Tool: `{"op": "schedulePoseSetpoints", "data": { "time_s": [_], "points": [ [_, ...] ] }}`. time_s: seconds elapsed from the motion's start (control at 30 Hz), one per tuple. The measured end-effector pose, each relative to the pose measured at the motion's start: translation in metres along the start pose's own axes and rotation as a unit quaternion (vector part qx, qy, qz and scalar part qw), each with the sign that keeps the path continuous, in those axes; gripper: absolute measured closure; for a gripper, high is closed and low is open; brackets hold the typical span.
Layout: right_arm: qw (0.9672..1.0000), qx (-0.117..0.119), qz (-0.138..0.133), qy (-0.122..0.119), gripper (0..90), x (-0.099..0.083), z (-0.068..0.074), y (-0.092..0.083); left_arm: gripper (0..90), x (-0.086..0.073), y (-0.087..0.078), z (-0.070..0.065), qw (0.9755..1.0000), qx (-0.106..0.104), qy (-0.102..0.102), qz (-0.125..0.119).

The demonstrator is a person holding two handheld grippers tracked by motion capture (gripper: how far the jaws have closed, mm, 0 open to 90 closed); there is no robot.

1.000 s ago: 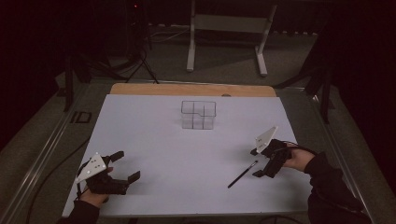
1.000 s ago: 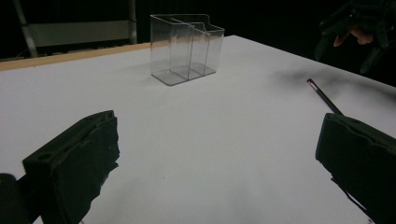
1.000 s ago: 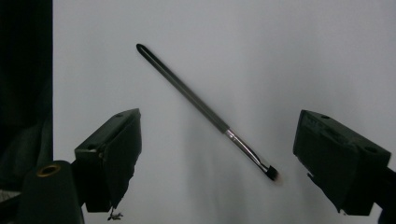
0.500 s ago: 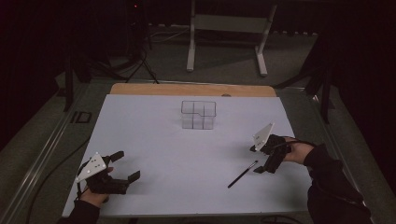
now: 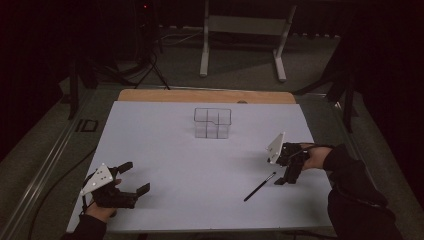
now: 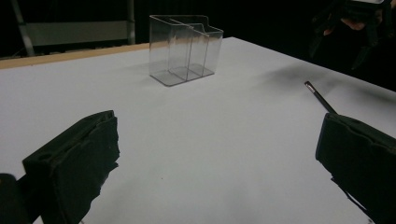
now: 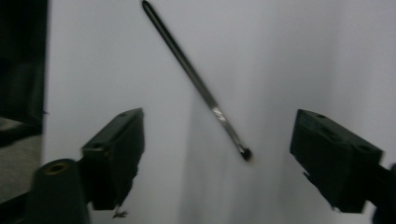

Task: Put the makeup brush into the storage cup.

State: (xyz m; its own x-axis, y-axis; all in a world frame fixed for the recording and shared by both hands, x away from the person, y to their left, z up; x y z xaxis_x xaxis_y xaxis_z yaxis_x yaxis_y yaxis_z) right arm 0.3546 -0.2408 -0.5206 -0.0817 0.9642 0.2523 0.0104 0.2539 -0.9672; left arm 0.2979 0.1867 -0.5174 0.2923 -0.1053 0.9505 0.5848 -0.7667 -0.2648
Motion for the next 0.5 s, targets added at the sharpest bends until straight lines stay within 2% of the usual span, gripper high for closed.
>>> {"op": "schedulePoseSetpoints", "data": {
  "time_s": [0.07,0.2,0.37,0.4,0.47,0.5],
  "points": [
    [1.0000,0.009,0.000,0.000,17.3,0.001,0.000,-0.001,0.7,0.000,0.000,0.000,1.0000,0.000,0.000,0.000],
    [0.9991,0.002,0.020,-0.037,18.8,0.001,-0.002,0.000,0.7,0.000,0.000,0.000,1.0000,-0.001,0.000,0.001],
    [0.9969,0.000,0.026,-0.074,29.1,0.005,-0.005,-0.001,0.7,0.000,0.000,0.000,1.0000,-0.002,0.000,0.000],
    [0.9961,-0.007,0.025,-0.084,31.5,0.006,-0.007,-0.001,0.7,0.000,0.000,0.000,1.0000,-0.002,0.001,0.001],
    [0.9957,-0.004,0.019,-0.091,33.5,0.010,-0.007,-0.002,0.7,0.000,0.000,-0.001,1.0000,-0.003,0.001,0.002],
    [0.9961,0.005,0.020,-0.086,35.6,0.012,-0.005,-0.002,0.7,-0.001,0.000,-0.001,1.0000,-0.003,0.002,0.003]
  ]
}}
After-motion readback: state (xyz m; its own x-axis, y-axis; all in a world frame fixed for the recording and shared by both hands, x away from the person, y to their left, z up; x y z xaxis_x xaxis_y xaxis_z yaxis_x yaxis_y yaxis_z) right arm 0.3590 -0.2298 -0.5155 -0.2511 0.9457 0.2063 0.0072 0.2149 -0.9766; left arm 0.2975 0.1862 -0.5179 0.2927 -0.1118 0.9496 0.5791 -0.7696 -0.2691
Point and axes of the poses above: each handheld gripper's, and its own axes: y roughly forward along the jaws, x roughly out of its top, z roughly to its left, the point moved 9 cm from there along y, roughly forward along the jaws, and after that the axes turned 4 degrees about -x, right-handed, at the moved point
